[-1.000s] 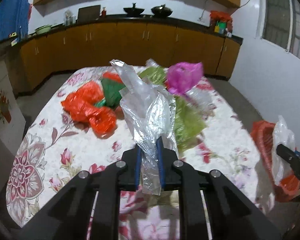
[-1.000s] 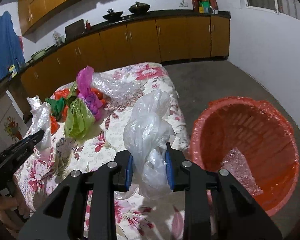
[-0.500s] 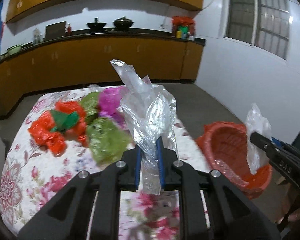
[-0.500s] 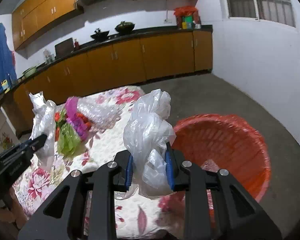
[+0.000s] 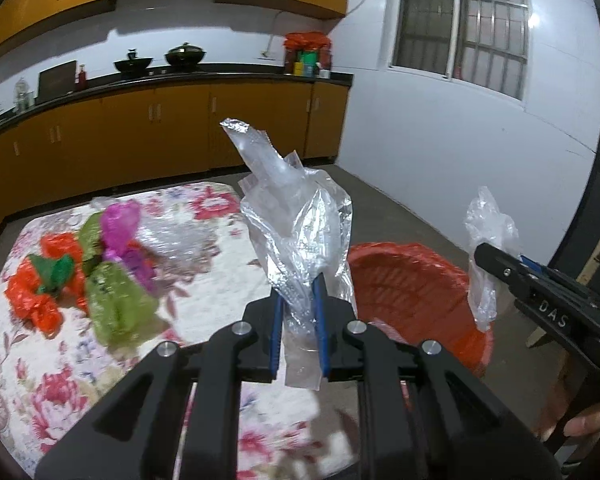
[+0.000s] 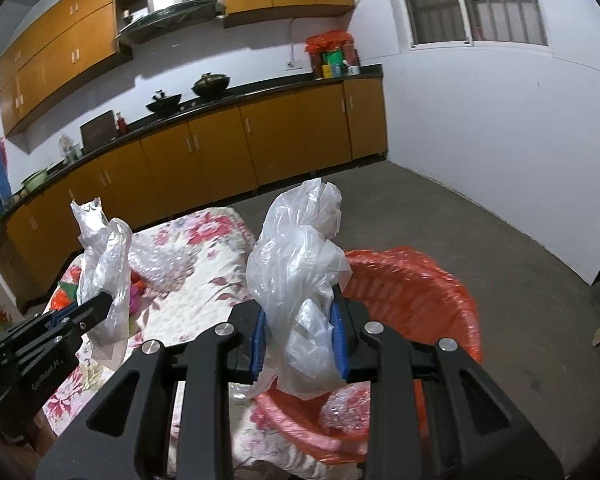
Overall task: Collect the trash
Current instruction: 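Carry both clear bags to the red basket and release them, then grasp the yellow-green bag with the right tool while the left tool grasps a red bag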
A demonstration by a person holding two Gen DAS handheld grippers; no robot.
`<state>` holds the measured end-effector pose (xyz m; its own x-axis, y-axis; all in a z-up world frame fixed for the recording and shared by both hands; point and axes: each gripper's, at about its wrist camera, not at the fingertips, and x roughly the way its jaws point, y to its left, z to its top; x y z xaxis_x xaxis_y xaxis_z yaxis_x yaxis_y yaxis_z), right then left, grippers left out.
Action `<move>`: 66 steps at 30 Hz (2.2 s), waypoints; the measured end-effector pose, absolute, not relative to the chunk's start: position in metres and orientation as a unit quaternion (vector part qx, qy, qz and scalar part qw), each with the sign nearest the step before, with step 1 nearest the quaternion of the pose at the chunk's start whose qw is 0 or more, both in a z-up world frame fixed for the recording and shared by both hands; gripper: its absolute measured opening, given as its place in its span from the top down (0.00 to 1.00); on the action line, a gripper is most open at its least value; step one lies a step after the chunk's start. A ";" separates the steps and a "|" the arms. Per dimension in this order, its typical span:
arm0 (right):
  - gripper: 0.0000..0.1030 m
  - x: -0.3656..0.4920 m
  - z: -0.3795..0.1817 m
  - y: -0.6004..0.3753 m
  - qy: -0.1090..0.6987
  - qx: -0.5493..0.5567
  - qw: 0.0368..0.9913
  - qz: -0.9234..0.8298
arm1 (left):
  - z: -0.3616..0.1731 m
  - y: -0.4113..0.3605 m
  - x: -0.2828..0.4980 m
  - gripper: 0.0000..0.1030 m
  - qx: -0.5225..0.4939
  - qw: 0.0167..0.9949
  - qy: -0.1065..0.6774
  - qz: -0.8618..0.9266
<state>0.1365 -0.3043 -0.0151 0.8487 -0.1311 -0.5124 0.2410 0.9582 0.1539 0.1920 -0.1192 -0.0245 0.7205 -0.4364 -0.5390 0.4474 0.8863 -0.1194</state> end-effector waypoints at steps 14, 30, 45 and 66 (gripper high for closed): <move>0.73 0.130 -0.014 -0.340 0.239 0.134 0.953 -0.130 | -0.026 -0.172 0.199 0.85 0.015 0.911 0.291 -0.291; 0.66 0.141 -0.018 -0.364 0.230 0.161 0.950 -0.135 | -0.050 -0.216 0.214 0.79 0.022 0.890 0.324 -0.321; 0.43 0.134 -0.020 -0.368 0.235 0.157 0.948 -0.143 | -0.072 -0.178 0.230 0.52 0.011 0.901 0.349 -0.255; 0.44 0.184 -0.019 -0.258 0.269 0.093 0.959 -0.016 | -0.067 -0.033 0.229 0.31 0.009 0.949 0.308 -0.064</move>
